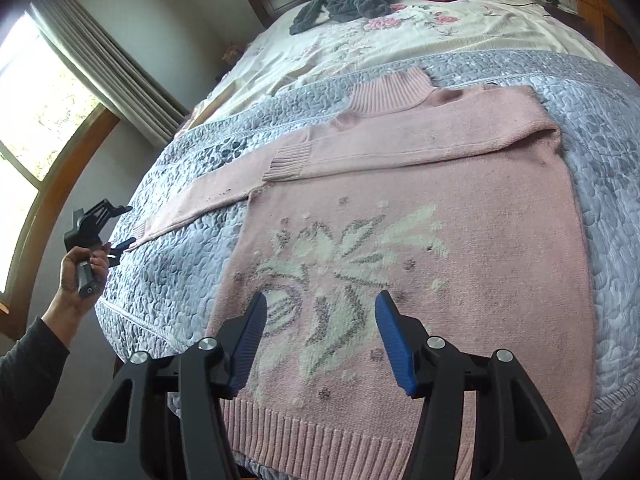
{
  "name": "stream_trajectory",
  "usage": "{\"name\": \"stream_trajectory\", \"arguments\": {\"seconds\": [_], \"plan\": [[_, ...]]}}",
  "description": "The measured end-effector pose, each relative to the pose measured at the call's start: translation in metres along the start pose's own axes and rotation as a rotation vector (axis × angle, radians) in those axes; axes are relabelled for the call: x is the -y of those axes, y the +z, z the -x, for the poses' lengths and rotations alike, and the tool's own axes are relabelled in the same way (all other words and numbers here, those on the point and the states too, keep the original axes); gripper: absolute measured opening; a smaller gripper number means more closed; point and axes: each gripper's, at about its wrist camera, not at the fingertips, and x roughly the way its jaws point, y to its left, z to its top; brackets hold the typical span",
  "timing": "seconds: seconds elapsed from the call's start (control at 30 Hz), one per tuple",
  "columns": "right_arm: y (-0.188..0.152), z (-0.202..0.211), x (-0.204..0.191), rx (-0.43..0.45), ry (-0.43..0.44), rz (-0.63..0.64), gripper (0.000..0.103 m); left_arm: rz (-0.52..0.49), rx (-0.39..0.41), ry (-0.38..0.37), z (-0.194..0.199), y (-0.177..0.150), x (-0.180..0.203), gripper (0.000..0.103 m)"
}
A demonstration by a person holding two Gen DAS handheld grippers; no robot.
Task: Fold small clothes
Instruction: 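Grasp the other sleeve's cuff with the left tool and lift it, then fold the held sleeve across the sweater body and open the left tool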
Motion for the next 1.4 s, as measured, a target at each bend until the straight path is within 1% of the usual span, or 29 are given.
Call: {"name": "stream_trajectory", "arguments": {"seconds": [0.07, 0.1, 0.17, 0.23, 0.3, 0.43, 0.5, 0.53, 0.57, 0.6, 0.67, 0.7, 0.77, 0.8, 0.9, 0.97, 1.1, 1.23, 1.4], "plan": [[0.000, -0.005, -0.011, -0.009, 0.008, 0.014, 0.057, 0.053, 0.060, 0.036, 0.022, 0.032, -0.032, 0.069], [0.001, -0.007, -0.017, -0.013, 0.010, 0.019, 0.057, 0.077, 0.077, 0.058, 0.027, 0.047, -0.045, 0.069], [0.001, -0.012, -0.027, -0.019, 0.010, 0.030, 0.057, 0.128, 0.086, 0.072, 0.027, 0.069, -0.064, 0.065], [0.002, -0.015, -0.034, -0.026, 0.008, 0.039, 0.057, 0.170, 0.078, 0.058, 0.022, 0.081, -0.079, 0.065], [0.004, -0.016, -0.040, -0.029, 0.004, 0.047, 0.057, 0.186, 0.057, 0.061, 0.010, 0.082, -0.082, 0.065], [0.007, -0.016, -0.048, -0.027, -0.001, 0.055, 0.057, 0.143, 0.034, 0.079, -0.004, 0.089, -0.078, 0.065], [0.007, -0.016, -0.051, -0.025, -0.002, 0.058, 0.057, 0.134, 0.026, 0.096, -0.010, 0.092, -0.076, 0.055], [0.007, -0.015, -0.052, -0.024, -0.002, 0.058, 0.057, 0.131, 0.011, 0.111, -0.012, 0.094, -0.075, 0.037], [0.008, -0.015, -0.054, -0.022, 0.000, 0.058, 0.057, 0.125, -0.009, 0.127, -0.016, 0.095, -0.075, 0.015], [0.008, -0.013, -0.054, -0.020, 0.001, 0.057, 0.057, 0.115, -0.028, 0.152, -0.019, 0.096, -0.074, 0.007], [0.009, -0.009, -0.055, -0.014, 0.005, 0.057, 0.057, 0.089, -0.026, 0.167, -0.018, 0.095, -0.067, 0.007], [0.010, -0.007, -0.056, -0.009, 0.006, 0.057, 0.057, 0.079, -0.012, 0.149, -0.013, 0.094, -0.060, 0.007], [0.011, 0.000, -0.055, 0.001, 0.007, 0.057, 0.057, 0.046, 0.015, 0.089, -0.002, 0.091, -0.040, 0.007], [0.013, 0.003, -0.054, 0.003, 0.007, 0.053, 0.057, 0.013, 0.026, 0.060, 0.003, 0.088, -0.024, 0.007], [0.016, 0.013, -0.048, 0.014, 0.000, 0.038, 0.057, -0.104, 0.042, -0.037, 0.019, 0.073, 0.036, 0.007], [0.017, 0.018, -0.043, 0.018, -0.004, 0.027, 0.057, -0.184, 0.038, -0.098, 0.025, 0.059, 0.080, 0.007], [0.019, 0.030, -0.034, 0.035, -0.004, 0.003, 0.058, -0.334, -0.002, -0.183, 0.021, 0.022, 0.163, 0.007], [0.021, 0.035, -0.023, 0.035, 0.010, -0.018, 0.058, -0.468, -0.072, -0.220, -0.004, -0.025, 0.229, 0.007], [0.031, 0.035, -0.002, 0.032, 0.025, -0.063, 0.058, -0.567, -0.187, -0.236, -0.063, -0.093, 0.279, 0.007]]}}
